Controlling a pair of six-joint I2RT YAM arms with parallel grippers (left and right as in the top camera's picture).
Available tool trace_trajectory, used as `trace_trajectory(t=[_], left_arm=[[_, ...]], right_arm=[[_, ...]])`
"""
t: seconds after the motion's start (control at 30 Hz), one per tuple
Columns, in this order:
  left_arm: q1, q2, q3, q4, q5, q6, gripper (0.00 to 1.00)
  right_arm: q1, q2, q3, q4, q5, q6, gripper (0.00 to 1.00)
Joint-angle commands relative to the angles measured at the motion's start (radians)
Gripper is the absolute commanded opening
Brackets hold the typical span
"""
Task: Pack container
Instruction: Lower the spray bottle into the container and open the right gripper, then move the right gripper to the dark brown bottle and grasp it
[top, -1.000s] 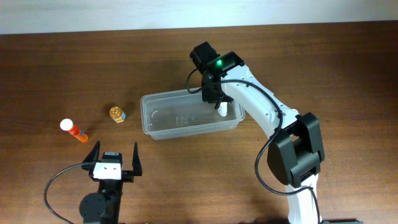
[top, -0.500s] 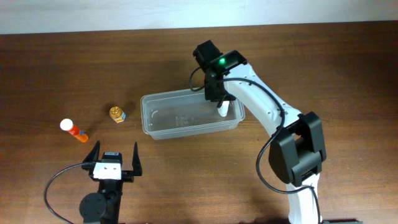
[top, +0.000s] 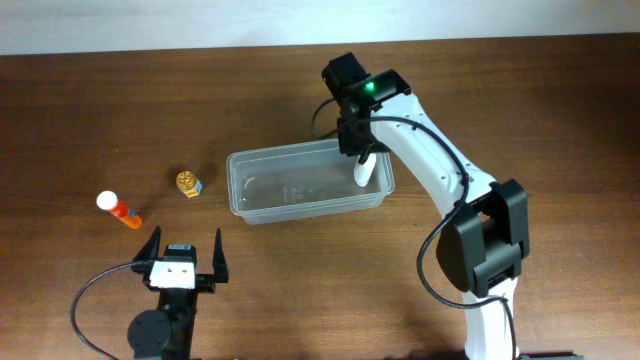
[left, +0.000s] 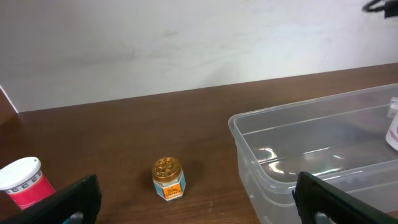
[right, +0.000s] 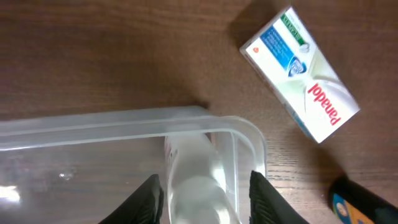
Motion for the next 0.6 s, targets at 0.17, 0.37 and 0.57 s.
trace_trajectory(t=[0.17,0.37,0.57], left_arm=[[0.007,-0.007,-0.006,-0.001,0.010,0.009,0.99],[0.007,-0.007,-0.006,-0.001,0.011,0.009,0.99],[0.007,-0.007,-0.006,-0.001,0.011,0.009,0.99]], right_arm=[[-0.002,-0.019,0.083,-0.039,0.014,-0.048,0.38],[-0.002,-0.019,0.200,-0.140,0.013,-0.055,0.40],[-0.043,-0.019,0.389,-0.338,0.013,-0.073,0.47]])
